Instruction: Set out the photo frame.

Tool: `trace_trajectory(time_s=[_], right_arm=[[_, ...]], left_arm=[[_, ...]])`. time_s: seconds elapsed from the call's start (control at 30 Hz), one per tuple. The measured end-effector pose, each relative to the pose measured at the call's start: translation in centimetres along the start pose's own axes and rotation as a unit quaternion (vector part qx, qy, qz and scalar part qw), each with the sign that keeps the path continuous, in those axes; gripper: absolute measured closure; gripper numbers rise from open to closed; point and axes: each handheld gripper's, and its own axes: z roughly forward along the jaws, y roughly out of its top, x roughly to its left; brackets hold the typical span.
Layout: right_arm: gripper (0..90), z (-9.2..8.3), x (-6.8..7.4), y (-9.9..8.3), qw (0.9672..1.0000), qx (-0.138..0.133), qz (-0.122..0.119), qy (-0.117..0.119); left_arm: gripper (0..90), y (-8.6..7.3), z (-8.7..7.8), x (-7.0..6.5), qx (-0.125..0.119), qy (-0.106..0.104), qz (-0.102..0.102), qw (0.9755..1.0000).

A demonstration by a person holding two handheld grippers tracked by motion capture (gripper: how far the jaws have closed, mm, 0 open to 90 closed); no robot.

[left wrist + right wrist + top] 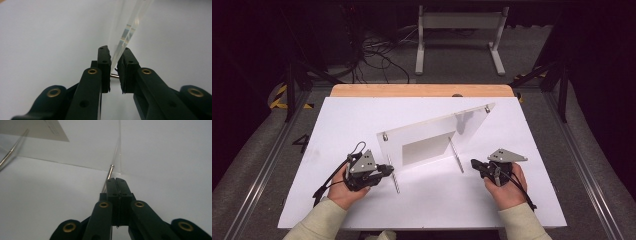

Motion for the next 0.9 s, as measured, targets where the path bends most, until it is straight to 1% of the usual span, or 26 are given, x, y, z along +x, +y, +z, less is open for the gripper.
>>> trace_trajectory(time_s=[0.03,0.07,0.1,0.13,0.23,0.33,0.4,0.5,0.6,0.7,0.77,0.8,0.83,0.9], right_arm=[[90.0,-0.3,0.3,0.1,1.0,-0.004,-0.004,0.005],[90.0,-0.4,0.5,0.2,0.9999,-0.006,-0.007,0.007],[90.0,-0.7,0.8,0.3,0.9998,-0.008,-0.011,0.011],[89.9,-1.1,1.3,0.4,0.9997,-0.012,-0.016,0.015],[88.6,-2.0,2.1,0.6,0.9991,-0.022,-0.027,0.024],[87.8,-3.1,2.9,0.8,0.9984,-0.033,-0.036,0.029],[87.8,-3.4,3.0,0.8,0.9982,-0.036,-0.037,0.03],[87.9,-4.3,3.4,0.7,0.9977,-0.043,-0.04,0.033],[87.7,-4.9,3.6,0.6,0.9973,-0.048,-0.04,0.037],[86.2,-5.2,4.0,0.5,0.9968,-0.05,-0.044,0.044],[85.1,-5.3,4.6,0.4,0.9961,-0.05,-0.05,0.053],[84.9,-5.3,4.8,0.4,0.9958,-0.05,-0.053,0.056],[84.9,-5.3,4.8,0.4,0.9958,-0.05,-0.053,0.056],[84.7,-5.2,5.1,0.4,0.9952,-0.051,-0.056,0.063]], left_arm=[[81.4,0.1,0.0,-0.4,0.0,-0.002,0.001,1.0],[81.3,0.2,0.1,-0.8,0.001,-0.007,0.006,1.0],[81.2,0.3,0.2,-1.6,0.003,-0.015,0.013,0.9998],[80.9,0.5,0.2,-1.9,0.006,-0.018,0.019,0.9996],[79.7,1.0,0.6,-3.4,0.011,-0.036,0.037,0.9986],[76.5,1.3,1.1,-4.2,0.009,-0.059,0.035,0.9976],[75.4,1.4,1.2,-4.4,0.008,-0.059,0.038,0.9975],[74.7,1.7,1.6,-4.7,0.009,-0.068,0.04,0.9969],[73.8,1.8,1.7,-4.9,0.008,-0.071,0.041,0.9966],[72.9,1.9,1.8,-5.0,0.007,-0.079,0.038,0.9961],[71.4,2.0,2.0,-5.2,0.006,-0.084,0.037,0.9958],[70.9,2.2,2.4,-5.4,0.004,-0.09,0.029,0.9955],[70.7,2.2,2.4,-5.4,0.004,-0.09,0.029,0.9955],[70.7,2.5,2.9,-5.8,0.006,-0.081,0.025,0.9964]])
